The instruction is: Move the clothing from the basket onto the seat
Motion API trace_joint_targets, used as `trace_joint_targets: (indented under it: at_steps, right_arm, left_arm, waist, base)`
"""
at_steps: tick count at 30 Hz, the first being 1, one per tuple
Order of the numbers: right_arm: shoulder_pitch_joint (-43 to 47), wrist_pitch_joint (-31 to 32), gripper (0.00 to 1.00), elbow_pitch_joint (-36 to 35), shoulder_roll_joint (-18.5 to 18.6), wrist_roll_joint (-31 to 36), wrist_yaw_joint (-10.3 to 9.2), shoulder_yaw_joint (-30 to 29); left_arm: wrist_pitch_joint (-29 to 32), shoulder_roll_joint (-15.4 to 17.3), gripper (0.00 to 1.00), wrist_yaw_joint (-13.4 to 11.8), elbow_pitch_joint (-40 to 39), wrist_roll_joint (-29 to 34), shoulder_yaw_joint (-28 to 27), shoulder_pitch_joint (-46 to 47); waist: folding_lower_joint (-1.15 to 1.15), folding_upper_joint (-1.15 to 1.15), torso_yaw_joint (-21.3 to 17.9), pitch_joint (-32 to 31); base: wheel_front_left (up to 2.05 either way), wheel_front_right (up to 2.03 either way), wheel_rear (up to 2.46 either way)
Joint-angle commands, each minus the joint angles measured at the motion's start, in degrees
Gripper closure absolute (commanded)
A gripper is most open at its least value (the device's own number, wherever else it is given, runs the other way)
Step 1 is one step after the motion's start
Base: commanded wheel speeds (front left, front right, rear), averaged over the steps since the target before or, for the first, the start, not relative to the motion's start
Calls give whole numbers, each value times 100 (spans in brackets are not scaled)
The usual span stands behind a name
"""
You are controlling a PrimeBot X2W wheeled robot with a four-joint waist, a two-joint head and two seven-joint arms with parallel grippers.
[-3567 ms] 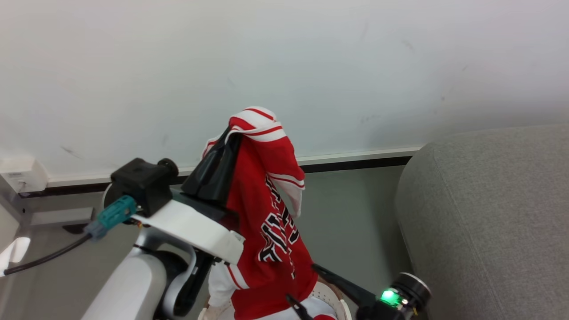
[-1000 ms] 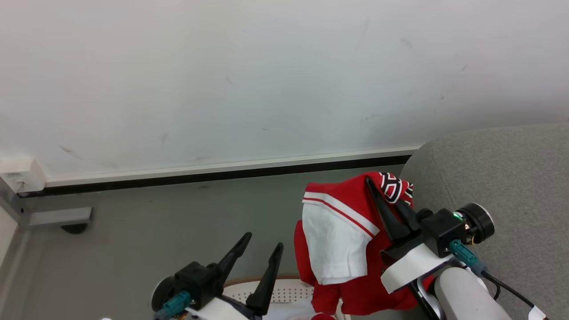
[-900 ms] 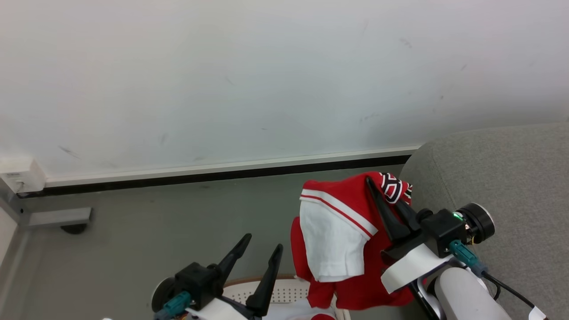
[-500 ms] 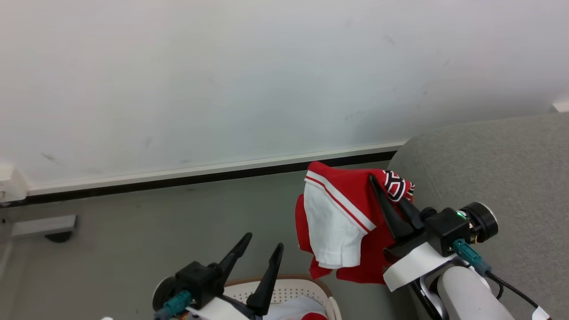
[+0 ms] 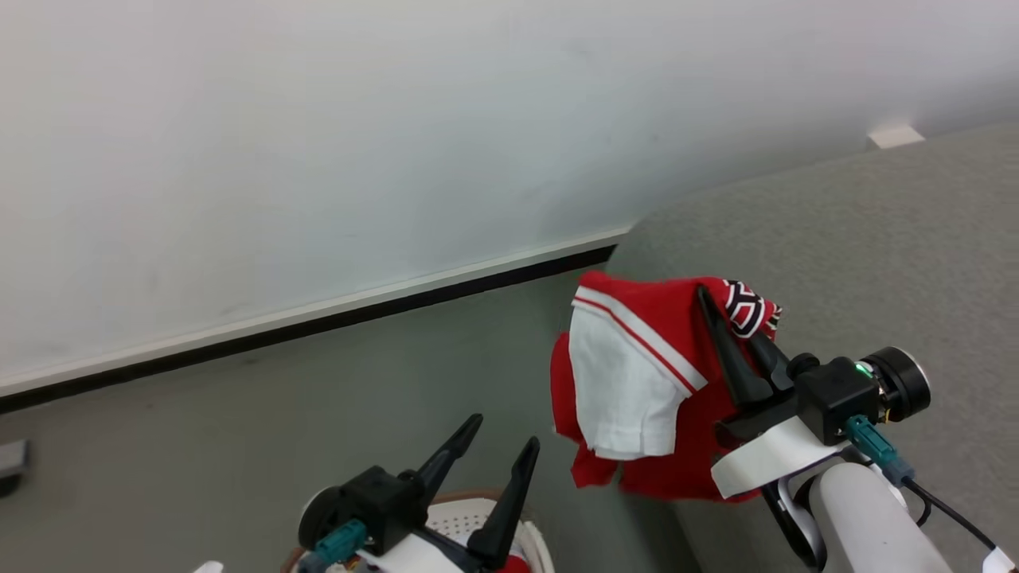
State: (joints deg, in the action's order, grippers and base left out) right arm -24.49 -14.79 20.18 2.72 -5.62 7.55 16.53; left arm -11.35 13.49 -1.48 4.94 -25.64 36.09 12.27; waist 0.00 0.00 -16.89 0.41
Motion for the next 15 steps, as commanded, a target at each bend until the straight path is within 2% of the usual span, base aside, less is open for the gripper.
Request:
trace_joint_targets:
  at_steps: [1,9,15]
  right_arm:
    - [78,-40,100,-60,7,73,-12,-51]
    - [260,-33,100,-291,46,206,-12,-401]
    - [391,-31,100,-486,85,211,-12,-573]
  left_arm:
    - [18,-1,0,11,-46,77,19,49]
    - [119,-50,0,45,-200,126,214,129]
    - [212,-73,0,77,-344,152,323,173]
  waist:
    - [0,0,-271,68]
    - [0,0,-894,182]
    - [0,0,-1159,320]
  base:
    - [0,0,0]
    - [0,0,0]
    - [0,0,0]
